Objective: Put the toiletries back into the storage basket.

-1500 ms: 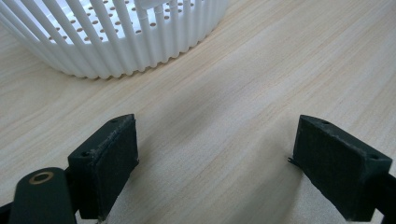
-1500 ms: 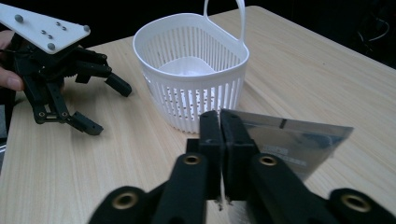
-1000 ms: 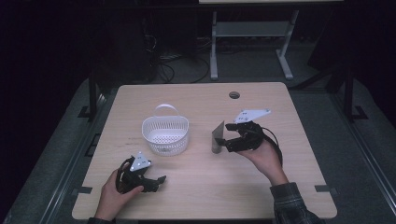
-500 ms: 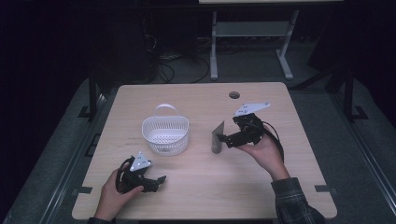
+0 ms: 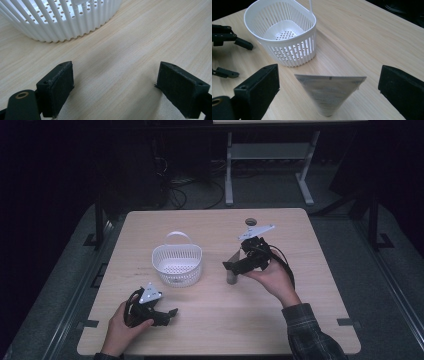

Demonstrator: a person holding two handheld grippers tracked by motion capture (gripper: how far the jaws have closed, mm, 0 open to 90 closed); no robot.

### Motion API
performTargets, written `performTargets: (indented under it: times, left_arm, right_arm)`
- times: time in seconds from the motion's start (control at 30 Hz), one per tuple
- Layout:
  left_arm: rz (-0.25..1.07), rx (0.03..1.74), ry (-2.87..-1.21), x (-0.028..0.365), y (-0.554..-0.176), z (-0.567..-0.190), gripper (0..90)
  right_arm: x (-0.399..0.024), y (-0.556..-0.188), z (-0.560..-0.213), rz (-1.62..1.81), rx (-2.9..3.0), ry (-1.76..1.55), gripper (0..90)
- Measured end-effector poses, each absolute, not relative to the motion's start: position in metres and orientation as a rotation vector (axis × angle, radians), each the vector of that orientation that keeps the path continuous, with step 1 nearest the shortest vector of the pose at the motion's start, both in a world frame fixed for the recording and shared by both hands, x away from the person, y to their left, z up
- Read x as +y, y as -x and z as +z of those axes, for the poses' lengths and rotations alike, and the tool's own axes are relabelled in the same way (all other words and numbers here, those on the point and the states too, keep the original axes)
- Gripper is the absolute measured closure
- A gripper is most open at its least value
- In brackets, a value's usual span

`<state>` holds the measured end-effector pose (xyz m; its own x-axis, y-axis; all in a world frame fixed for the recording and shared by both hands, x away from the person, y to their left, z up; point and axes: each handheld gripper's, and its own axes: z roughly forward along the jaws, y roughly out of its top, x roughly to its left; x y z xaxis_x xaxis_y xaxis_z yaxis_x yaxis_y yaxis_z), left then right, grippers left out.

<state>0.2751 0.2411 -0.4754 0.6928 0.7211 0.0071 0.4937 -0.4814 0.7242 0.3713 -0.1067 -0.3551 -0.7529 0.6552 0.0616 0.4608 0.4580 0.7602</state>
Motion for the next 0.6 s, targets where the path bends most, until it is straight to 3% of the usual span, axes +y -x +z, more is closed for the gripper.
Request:
performTargets:
  times: [0.6]
  left_arm:
    - [0.402,0.921,-2.182,0.241,-0.275,-0.475,12.9]
  right_arm:
    - [-0.095,-0.383,-0.364,1.115,2.517,-0.982,7.9]
